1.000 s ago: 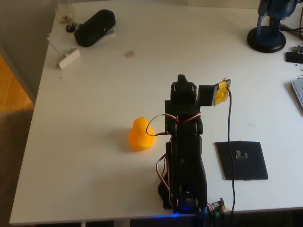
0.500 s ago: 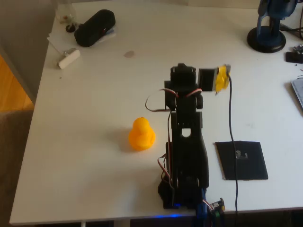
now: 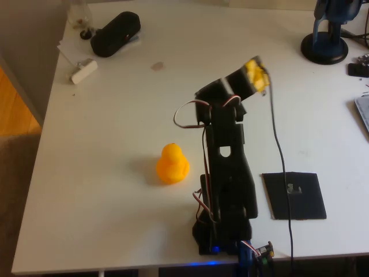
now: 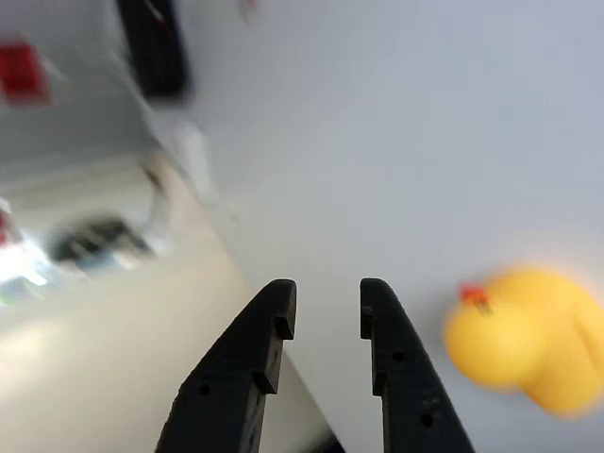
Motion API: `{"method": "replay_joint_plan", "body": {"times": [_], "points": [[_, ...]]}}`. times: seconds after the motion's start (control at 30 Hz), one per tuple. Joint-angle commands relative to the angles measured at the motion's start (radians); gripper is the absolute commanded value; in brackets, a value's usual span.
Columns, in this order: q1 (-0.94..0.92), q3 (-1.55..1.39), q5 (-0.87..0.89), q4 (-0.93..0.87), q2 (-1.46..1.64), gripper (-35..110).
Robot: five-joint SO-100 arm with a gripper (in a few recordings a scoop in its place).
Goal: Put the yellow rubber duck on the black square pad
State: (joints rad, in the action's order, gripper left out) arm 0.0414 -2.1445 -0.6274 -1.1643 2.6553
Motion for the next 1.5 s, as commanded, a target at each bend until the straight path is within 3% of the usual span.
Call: {"method": "replay_joint_plan", "body": {"times": [0.0, 0.2, 0.73, 1.2, 1.47], "points": [[0.153, 0.052, -0.032, -0.095, 0.006, 8], [0.328, 0.117, -0.031, -0.195, -0.054, 8], [0.574, 0.354, -0.032, -0.439, -0.334, 8], [0.572, 0.341, -0.044, -0.557, -0.465, 8], [0.571, 0.341, -0.044, -0.594, -0.469, 22]]}}
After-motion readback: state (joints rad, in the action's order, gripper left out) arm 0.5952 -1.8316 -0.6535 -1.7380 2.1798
